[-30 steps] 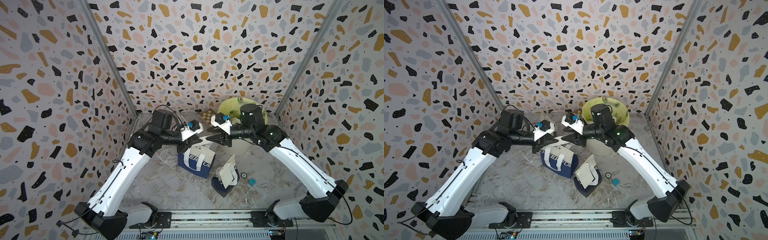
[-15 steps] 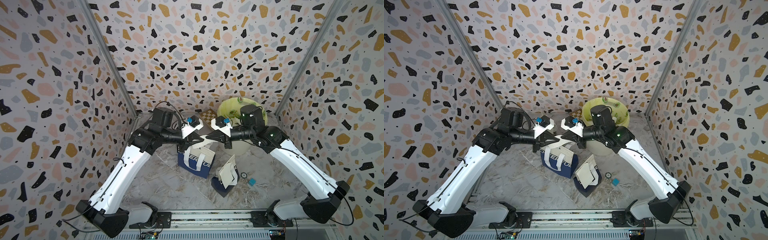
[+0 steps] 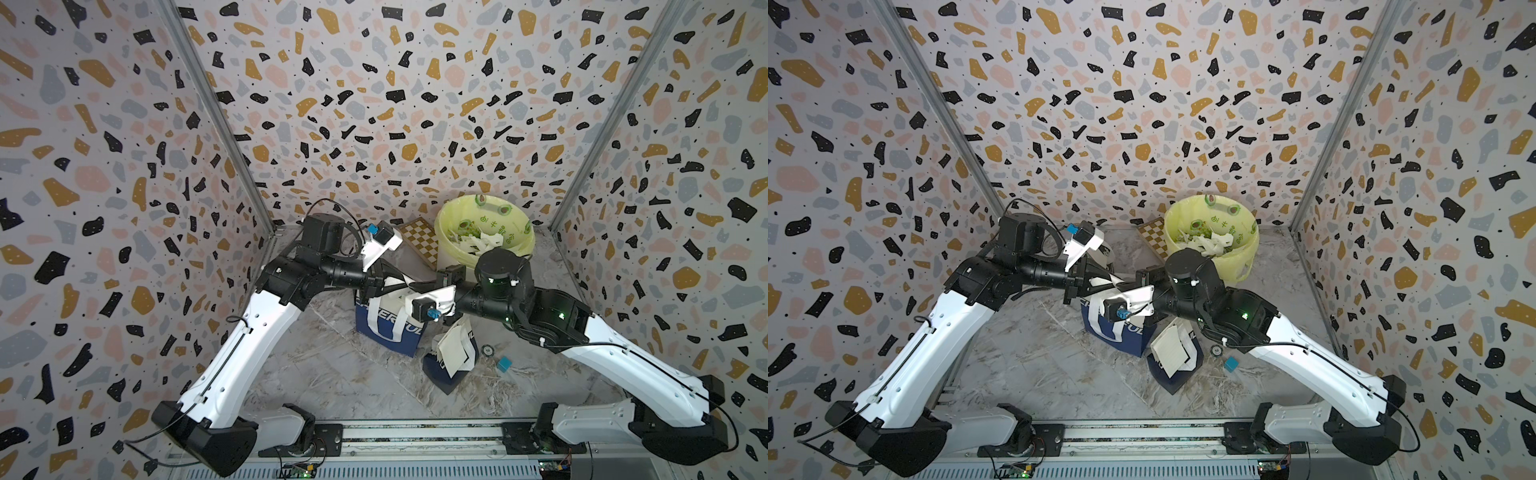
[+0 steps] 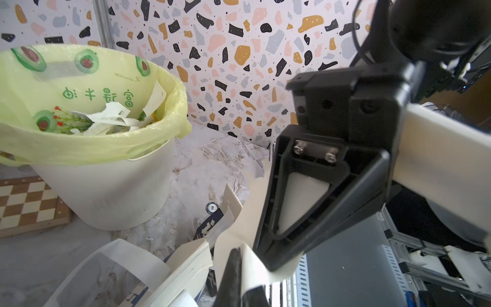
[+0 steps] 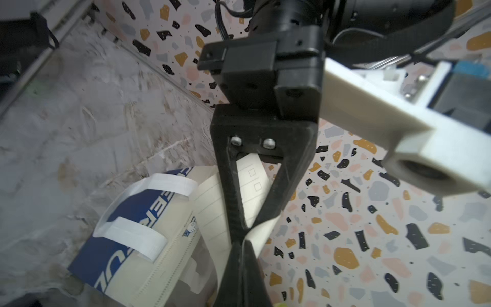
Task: Shred takeout receipts and throw away
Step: Shred the takeout receipt, then place the takeout receipt in the trash bin.
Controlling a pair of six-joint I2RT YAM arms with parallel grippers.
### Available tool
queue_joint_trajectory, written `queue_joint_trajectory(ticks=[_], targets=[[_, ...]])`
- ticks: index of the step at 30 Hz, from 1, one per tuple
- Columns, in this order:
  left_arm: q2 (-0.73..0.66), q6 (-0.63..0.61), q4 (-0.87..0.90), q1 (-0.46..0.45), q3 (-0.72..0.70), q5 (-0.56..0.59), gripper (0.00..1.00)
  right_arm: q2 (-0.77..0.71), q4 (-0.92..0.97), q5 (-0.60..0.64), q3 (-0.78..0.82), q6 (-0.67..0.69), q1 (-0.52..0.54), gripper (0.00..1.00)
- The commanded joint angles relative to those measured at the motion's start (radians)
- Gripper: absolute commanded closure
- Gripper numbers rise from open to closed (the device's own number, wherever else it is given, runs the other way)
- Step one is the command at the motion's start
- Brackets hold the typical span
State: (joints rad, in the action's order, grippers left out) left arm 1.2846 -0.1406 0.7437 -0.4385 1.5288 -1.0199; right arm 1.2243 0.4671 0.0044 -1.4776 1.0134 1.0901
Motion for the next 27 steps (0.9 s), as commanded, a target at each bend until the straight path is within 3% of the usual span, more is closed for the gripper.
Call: queue_joint_trajectory(ticks=[1,9,15,20,24,27], targets=[[0.036,0.076,-0.122,0.024,0.001,0.018,1.00,-0.015,0.068,0.084,0.024,0.187,0.114,1.00],[0.062,0.079,-0.081,0.023,0.028,0.068,1.00,-0.015,0.054,0.038,0.036,0.209,0.199,1.00],[0.055,0.059,-0.069,0.024,0.031,0.129,1.00,-0.073,-0.050,-0.110,0.047,0.052,0.040,1.00],[0.046,0.052,-0.088,0.025,0.029,0.242,1.00,-0.135,-0.255,-0.334,0.107,-0.319,-0.216,1.00],[0.013,0.095,-0.206,0.024,-0.018,0.277,1.00,-0.110,-0.408,-0.360,0.111,-0.730,-0.407,1.00],[-0.011,0.140,-0.305,0.024,-0.061,0.268,1.00,-0.060,-0.412,-0.302,0.073,-0.939,-0.501,1.00]])
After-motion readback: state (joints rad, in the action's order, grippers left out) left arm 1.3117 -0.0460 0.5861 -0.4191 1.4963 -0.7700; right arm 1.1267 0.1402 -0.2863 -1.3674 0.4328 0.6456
